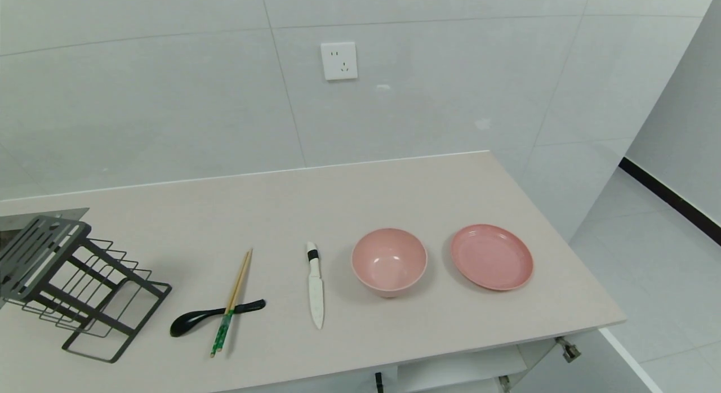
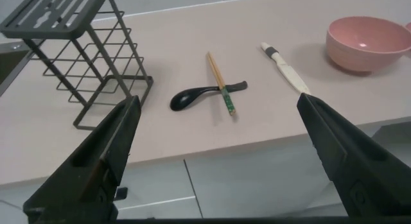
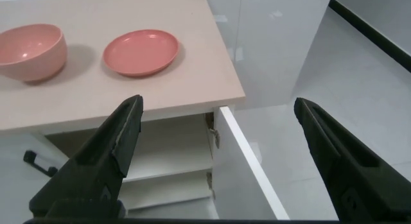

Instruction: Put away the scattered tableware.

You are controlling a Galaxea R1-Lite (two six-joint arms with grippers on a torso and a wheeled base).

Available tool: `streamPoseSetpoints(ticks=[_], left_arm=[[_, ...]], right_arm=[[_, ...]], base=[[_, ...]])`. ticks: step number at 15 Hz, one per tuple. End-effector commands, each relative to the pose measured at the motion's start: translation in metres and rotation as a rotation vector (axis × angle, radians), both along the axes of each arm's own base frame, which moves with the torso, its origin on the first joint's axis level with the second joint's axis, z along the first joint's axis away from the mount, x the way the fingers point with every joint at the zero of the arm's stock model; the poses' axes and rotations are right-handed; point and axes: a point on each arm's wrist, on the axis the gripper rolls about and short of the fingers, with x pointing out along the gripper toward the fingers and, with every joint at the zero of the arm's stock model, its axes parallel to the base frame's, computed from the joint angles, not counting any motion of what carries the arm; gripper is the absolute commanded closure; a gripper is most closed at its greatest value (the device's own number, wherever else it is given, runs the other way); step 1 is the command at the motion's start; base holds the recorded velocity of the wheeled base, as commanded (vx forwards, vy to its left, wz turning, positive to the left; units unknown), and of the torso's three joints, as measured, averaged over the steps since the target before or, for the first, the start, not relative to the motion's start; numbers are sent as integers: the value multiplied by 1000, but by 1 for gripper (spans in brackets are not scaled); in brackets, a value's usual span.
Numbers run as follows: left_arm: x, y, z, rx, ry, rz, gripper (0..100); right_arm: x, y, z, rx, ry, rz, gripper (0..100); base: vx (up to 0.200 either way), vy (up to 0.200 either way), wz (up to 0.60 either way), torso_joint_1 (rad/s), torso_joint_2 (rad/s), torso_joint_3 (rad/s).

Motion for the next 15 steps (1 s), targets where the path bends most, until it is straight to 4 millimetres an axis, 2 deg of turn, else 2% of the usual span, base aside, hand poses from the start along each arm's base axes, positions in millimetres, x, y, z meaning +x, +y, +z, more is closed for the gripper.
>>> streamPoseSetpoints(ticks=[1, 7, 9, 12, 15], left_arm=[[0, 0, -4, 1, 36, 4, 0], [0, 0, -3, 36, 33, 1, 0], [0, 0, -3, 25, 34, 3, 0], [0, 0, -3, 22, 34, 1, 0], [0, 0, -3, 24, 34, 1, 0]], right_arm=[[0, 0, 0, 1, 0, 1, 0], [0, 0, 4, -4, -33, 4, 0], [0, 0, 12, -9, -111, 3, 0], [0, 1, 6, -15, -62, 68, 0], [7, 2, 24, -16, 6, 140, 0]], base=[[0, 0, 0, 0, 0, 0], [0, 0, 0, 0, 0, 0], [0, 0, 0, 0, 0, 0], [0, 0, 0, 0, 0, 0], [0, 0, 0, 0, 0, 0]])
